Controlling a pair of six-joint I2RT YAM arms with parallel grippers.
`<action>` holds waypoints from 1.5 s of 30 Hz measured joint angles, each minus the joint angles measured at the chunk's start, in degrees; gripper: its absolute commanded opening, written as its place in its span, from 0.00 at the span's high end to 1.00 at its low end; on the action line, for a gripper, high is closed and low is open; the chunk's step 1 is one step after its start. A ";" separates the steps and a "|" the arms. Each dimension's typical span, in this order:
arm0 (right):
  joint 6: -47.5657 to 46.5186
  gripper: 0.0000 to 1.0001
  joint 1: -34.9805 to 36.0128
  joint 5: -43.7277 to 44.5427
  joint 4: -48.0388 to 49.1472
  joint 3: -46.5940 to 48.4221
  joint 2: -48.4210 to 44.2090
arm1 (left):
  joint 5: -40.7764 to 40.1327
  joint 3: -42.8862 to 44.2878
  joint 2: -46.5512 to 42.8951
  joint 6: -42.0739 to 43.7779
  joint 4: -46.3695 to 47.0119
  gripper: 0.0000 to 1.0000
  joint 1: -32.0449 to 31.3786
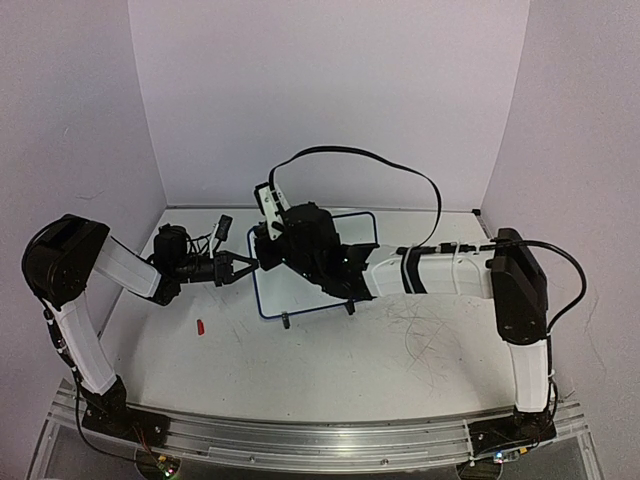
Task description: Write a sentence on the whiteboard
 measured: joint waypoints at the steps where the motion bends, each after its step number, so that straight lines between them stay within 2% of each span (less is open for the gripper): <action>1: -0.02 1.00 0.00 0.20 0.01 0.40 0.02 | 0.00 0.00 0.02 0.00 0.00 1.00 0.00; 45: 0.20 1.00 -0.04 4.82 -2.57 3.79 3.92 | 0.02 0.00 0.09 0.00 0.00 1.00 0.00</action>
